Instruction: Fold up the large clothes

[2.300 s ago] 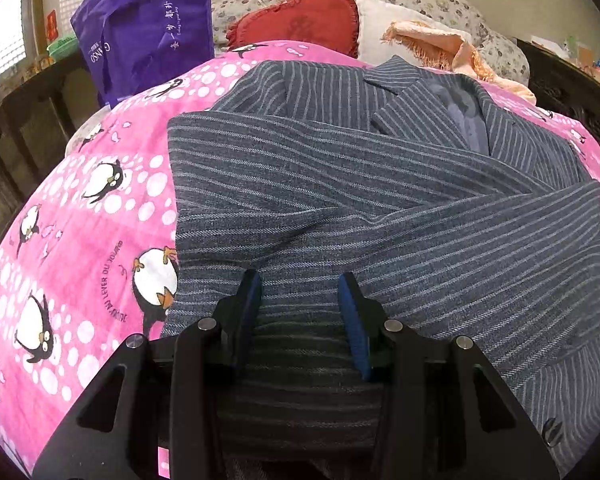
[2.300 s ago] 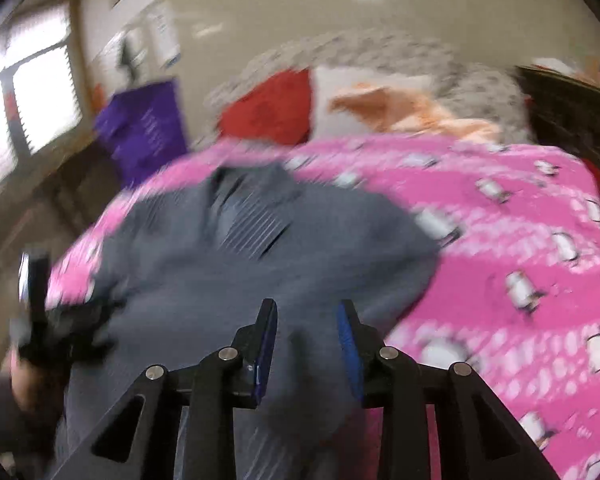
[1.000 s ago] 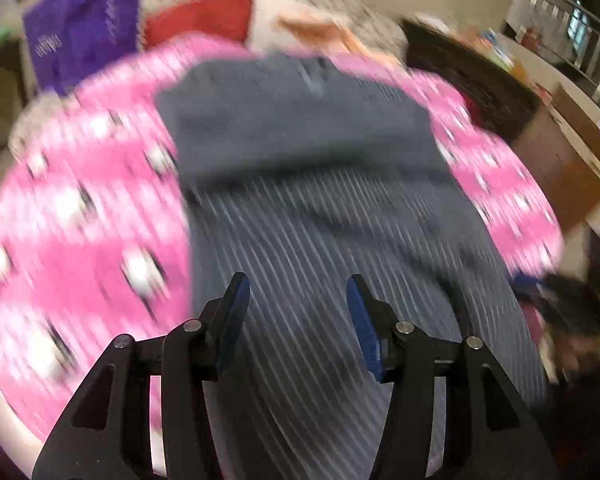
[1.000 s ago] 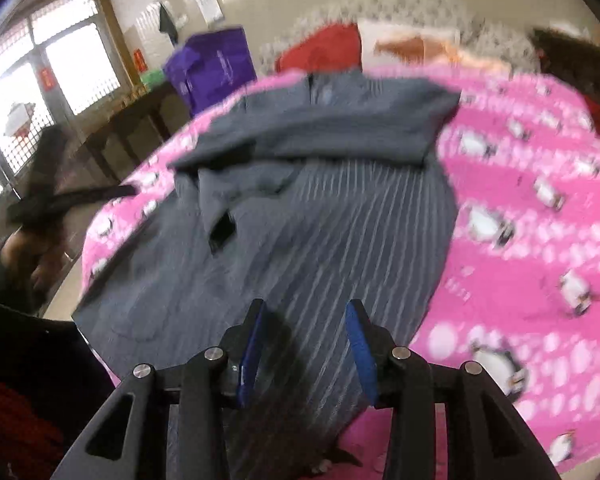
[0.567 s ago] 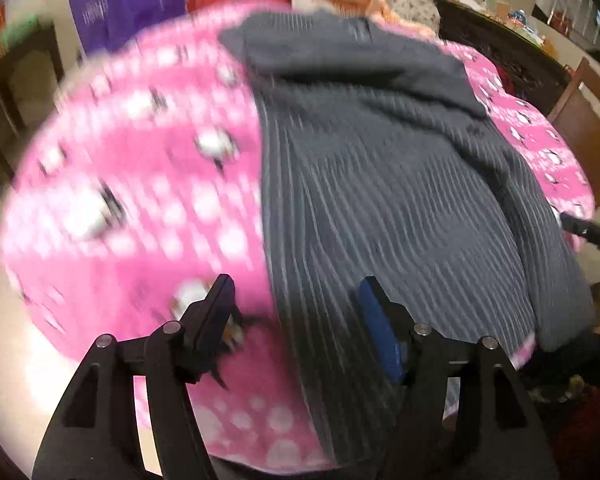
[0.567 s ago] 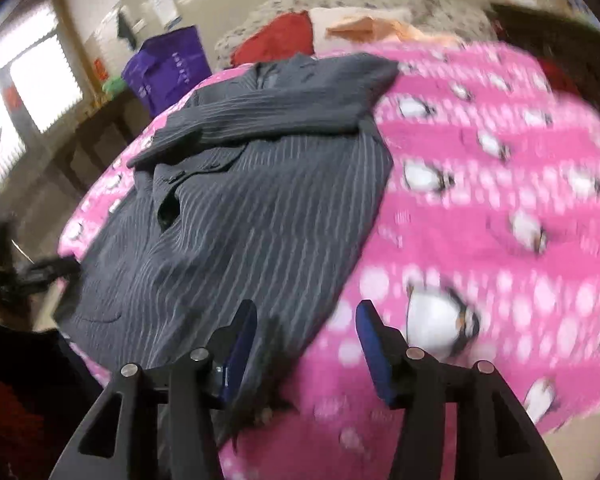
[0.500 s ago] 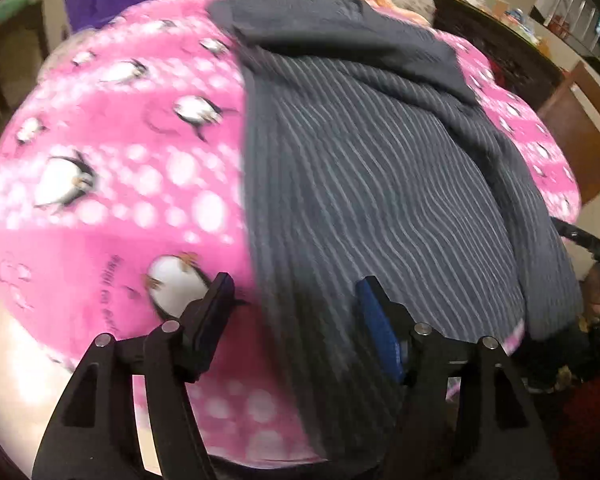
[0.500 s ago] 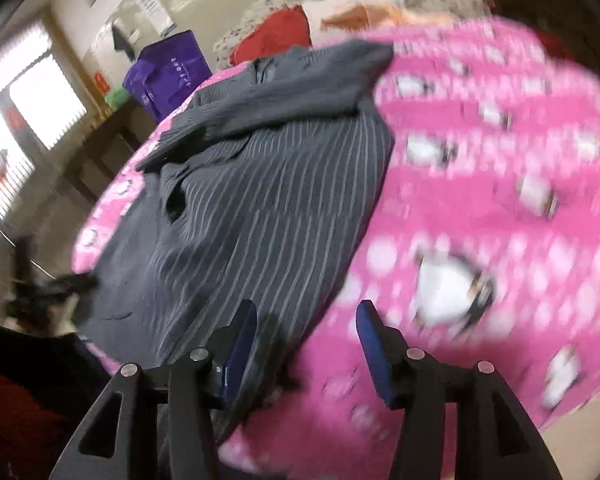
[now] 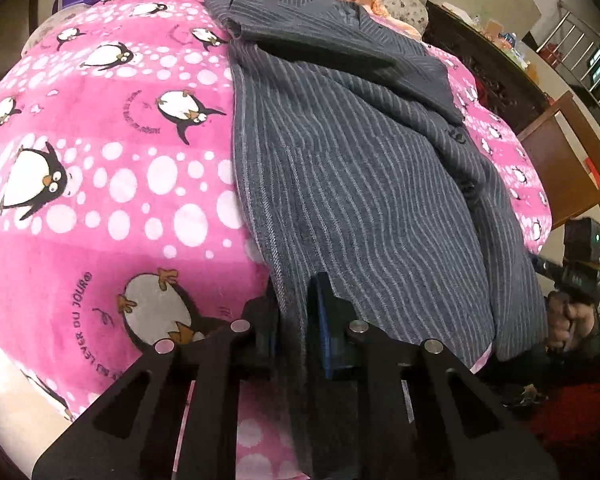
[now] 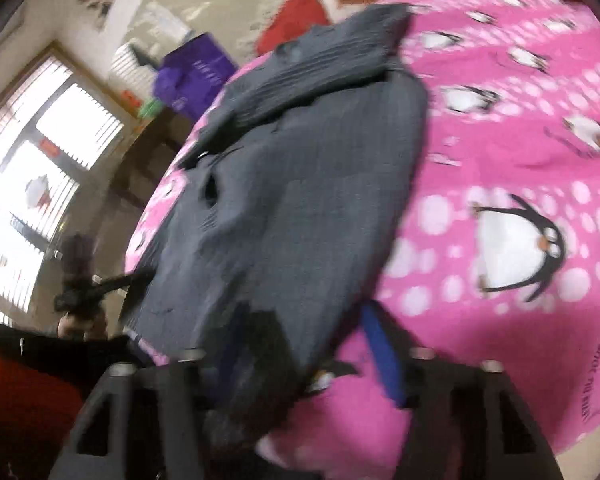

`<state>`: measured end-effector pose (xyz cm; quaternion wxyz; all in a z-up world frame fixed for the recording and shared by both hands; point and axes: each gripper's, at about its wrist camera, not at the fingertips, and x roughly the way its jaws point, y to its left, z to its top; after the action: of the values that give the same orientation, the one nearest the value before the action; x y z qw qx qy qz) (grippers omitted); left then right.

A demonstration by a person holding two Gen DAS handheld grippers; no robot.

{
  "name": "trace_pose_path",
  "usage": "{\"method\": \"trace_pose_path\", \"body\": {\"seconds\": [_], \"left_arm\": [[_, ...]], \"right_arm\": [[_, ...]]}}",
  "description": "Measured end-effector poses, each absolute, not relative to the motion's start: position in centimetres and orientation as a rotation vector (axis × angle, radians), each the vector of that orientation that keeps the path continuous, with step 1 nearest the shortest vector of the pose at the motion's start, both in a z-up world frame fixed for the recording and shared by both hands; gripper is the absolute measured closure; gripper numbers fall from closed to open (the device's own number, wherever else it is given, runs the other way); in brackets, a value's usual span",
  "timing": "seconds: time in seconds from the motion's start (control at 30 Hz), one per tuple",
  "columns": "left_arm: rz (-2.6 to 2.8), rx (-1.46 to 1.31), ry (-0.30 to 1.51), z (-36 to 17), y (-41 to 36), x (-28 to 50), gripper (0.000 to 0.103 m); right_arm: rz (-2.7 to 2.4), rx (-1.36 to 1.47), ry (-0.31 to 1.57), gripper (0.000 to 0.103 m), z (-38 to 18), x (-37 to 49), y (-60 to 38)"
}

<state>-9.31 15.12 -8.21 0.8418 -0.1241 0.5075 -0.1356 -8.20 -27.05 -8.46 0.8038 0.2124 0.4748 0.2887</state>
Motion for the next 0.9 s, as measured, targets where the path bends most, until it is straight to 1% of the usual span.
{"method": "trace_pose_path", "body": {"seconds": [0.07, 0.13, 0.2, 0.27, 0.3, 0.33, 0.43, 0.5, 0.57, 0.63, 0.67, 0.7, 0.73, 0.77, 0.8, 0.9], "left_arm": [[-0.290, -0.240, 1.073, -8.3, 14.7, -9.2, 0.084], [-0.330, -0.239, 1.074, -8.3, 14.3, -9.2, 0.066], [-0.354, -0.212, 1.076, -8.1, 13.3, -9.0, 0.057], [-0.358, -0.196, 1.068, -7.9, 12.9, -8.9, 0.057], [-0.353, -0.200, 1.059, -7.9, 13.0, -8.9, 0.070], [-0.343, -0.204, 1.051, -7.9, 13.1, -8.8, 0.094], [-0.332, -0.223, 1.044, -7.8, 13.4, -8.9, 0.094], [-0.328, -0.199, 1.042, -7.8, 13.1, -9.2, 0.094], [-0.329, -0.192, 1.062, -8.3, 12.8, -9.0, 0.091], [-0.343, -0.179, 1.066, -8.4, 12.3, -8.7, 0.084], [-0.344, -0.172, 1.063, -8.3, 12.2, -8.7, 0.084], [-0.337, -0.173, 1.058, -8.2, 12.3, -8.9, 0.087], [-0.323, -0.176, 1.047, -8.0, 12.4, -9.0, 0.096], [-0.322, -0.185, 1.036, -7.8, 12.6, -9.2, 0.098], [-0.328, -0.200, 1.011, -7.3, 12.8, -9.6, 0.099], [-0.349, -0.232, 0.946, -5.6, 13.3, -11.1, 0.099]], "right_arm": [[0.673, 0.514, 1.021, 0.056, -8.7, -7.6, -26.7], [0.755, 0.499, 1.018, 0.055, -8.7, -7.2, -25.2], [0.751, 0.458, 0.988, 0.057, -8.3, -7.0, -24.6], [0.676, 0.461, 0.949, 0.059, -8.1, -6.6, -25.1], [0.666, 0.475, 0.940, 0.059, -8.1, -6.5, -25.3], [0.694, 0.480, 0.948, 0.059, -8.1, -6.4, -25.1], [0.710, 0.348, 0.945, 0.061, -7.6, -7.1, -23.9], [0.685, 0.343, 0.949, 0.062, -7.9, -7.4, -24.3], [0.743, 0.328, 0.961, 0.062, -8.0, -7.4, -23.5], [0.774, 0.269, 0.973, 0.063, -8.0, -7.4, -22.6], [0.765, 0.250, 0.961, 0.066, -7.9, -7.3, -22.3], [0.759, 0.262, 0.952, 0.079, -7.8, -7.2, -22.4], [0.756, 0.271, 0.939, 0.088, -7.6, -7.2, -22.6], [0.761, 0.275, 0.924, 0.090, -7.3, -7.3, -22.7], [0.785, 0.284, 0.917, 0.097, -6.9, -7.6, -22.8], [0.865, 0.323, 0.865, 0.098, -5.4, -9.0, -23.5]]}}
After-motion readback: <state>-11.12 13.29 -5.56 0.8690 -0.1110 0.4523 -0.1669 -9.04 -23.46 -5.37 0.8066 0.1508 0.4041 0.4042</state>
